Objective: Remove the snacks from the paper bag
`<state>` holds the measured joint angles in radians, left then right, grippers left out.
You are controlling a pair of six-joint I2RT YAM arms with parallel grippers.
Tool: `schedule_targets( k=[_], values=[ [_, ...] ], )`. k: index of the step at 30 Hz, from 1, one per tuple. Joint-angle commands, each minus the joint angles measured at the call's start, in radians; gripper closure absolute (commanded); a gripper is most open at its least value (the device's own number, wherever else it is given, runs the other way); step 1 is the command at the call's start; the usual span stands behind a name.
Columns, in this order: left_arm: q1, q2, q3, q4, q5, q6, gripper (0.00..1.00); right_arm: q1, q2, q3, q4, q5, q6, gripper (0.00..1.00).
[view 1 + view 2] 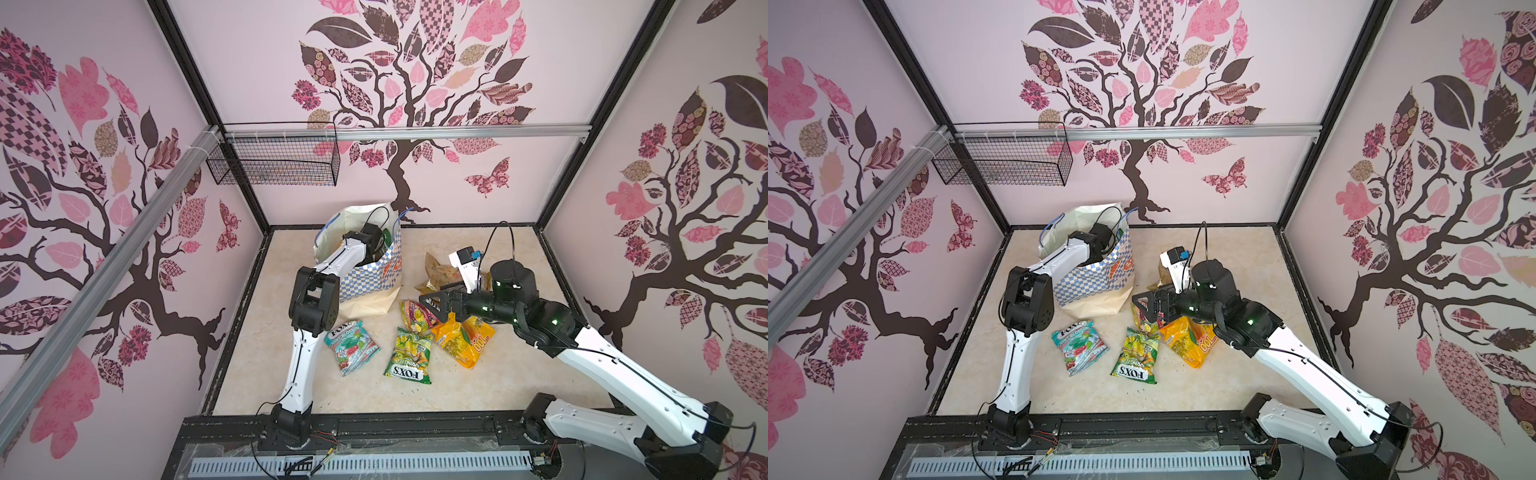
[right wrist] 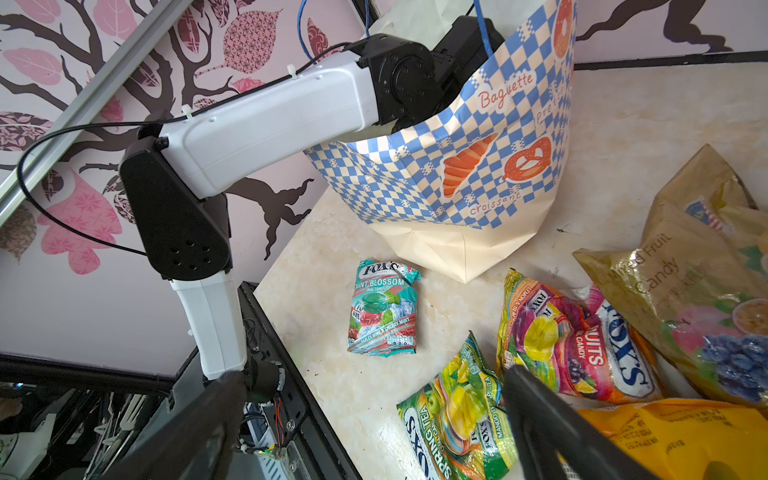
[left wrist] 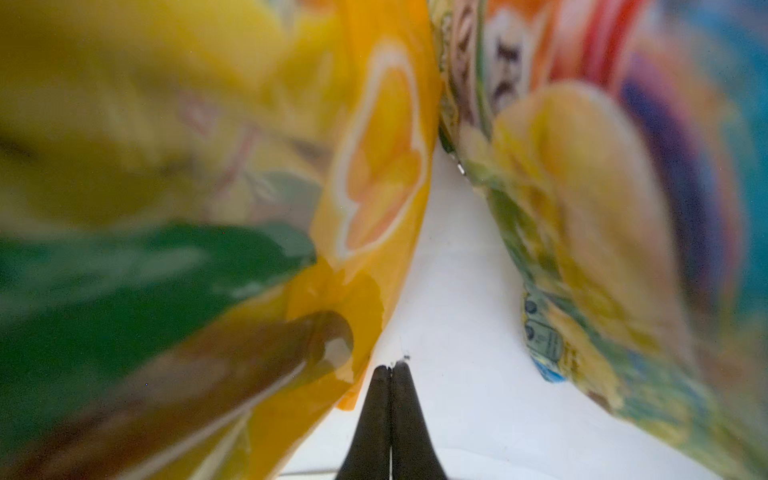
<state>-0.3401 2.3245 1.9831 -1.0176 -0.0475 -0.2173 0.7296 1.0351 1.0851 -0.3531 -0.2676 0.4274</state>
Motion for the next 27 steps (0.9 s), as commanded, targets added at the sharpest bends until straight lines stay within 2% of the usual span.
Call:
schedule_targets(
  k=[1, 9, 18, 22, 25, 26, 27],
  values=[
    [0.003, -0.086, -0.035, 0.025, -0.025, -0.017, 1.0, -0.004, 0.01, -0.003, 0.022, -0.015, 0.008, 0.0],
    [-0.011, -0.231, -0.114, 0.109, -0.073, -0.041, 1.0, -0.004, 0.003, -0.011, 0.019, -0.01, 0.008, 0.0],
    [-0.038, -0.413, -0.087, 0.115, -0.133, -0.056, 1.0, -0.004, 0.005, -0.014, 0.024, -0.01, 0.01, 0.0],
    [-0.041, -0.486, -0.078, 0.131, -0.092, -0.079, 1.0, -0.003, 0.011, -0.014, 0.031, -0.018, 0.014, 0.0],
    [-0.04, -0.474, -0.05, 0.097, -0.072, -0.078, 1.0, -0.003, 0.013, -0.012, 0.034, -0.019, 0.017, 0.0],
    [-0.04, -0.465, -0.051, 0.093, -0.071, -0.077, 0.99, -0.003, 0.013, -0.014, 0.034, -0.019, 0.019, 0.0],
    [-0.04, -0.454, -0.052, 0.091, -0.069, -0.074, 0.83, -0.003, 0.011, -0.014, 0.034, -0.019, 0.02, 0.0]
  ],
)
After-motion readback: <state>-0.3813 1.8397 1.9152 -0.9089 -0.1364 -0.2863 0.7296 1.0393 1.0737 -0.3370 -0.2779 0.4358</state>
